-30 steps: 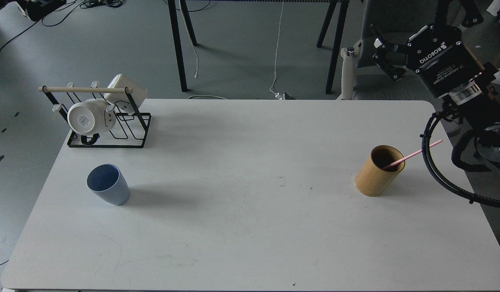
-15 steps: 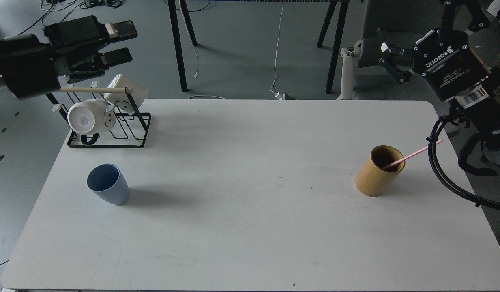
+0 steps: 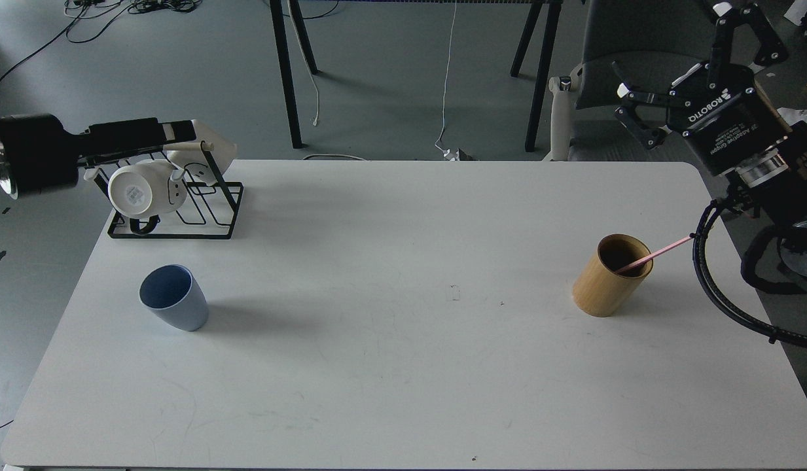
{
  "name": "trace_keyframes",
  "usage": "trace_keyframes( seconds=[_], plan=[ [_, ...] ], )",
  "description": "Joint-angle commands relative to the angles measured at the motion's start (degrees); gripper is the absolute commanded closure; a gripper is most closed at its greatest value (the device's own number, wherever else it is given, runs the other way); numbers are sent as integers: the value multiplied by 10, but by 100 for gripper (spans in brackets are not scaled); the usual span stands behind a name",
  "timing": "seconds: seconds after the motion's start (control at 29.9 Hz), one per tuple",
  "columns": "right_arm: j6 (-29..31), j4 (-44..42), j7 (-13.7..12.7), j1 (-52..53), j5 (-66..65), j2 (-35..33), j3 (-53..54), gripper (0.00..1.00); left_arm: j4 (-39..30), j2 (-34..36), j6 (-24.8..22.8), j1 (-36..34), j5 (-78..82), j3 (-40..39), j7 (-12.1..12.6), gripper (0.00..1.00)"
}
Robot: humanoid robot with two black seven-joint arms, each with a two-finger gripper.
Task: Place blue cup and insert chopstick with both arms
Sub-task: 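Lower the left gripper down to the blue cup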
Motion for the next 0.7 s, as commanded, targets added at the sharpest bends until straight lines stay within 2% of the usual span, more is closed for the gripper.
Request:
trace_keyframes(
  seconds=[0.0, 0.2, 0.37, 0.67],
  plan=[
    [0, -8, 0, -1, 0, 0, 0, 1, 9, 4, 12, 14, 88, 10, 0, 0],
    [0, -16, 0, -2, 0, 0, 0, 1, 19, 5, 40, 68, 178, 25, 0, 0],
    [0, -17, 0, -6, 0, 0, 0, 1, 63, -5, 42, 92, 224, 25, 0, 0],
    [0, -20, 0, -14, 0, 0, 0, 1, 132, -64, 43, 122, 235, 25, 0, 2]
  ],
)
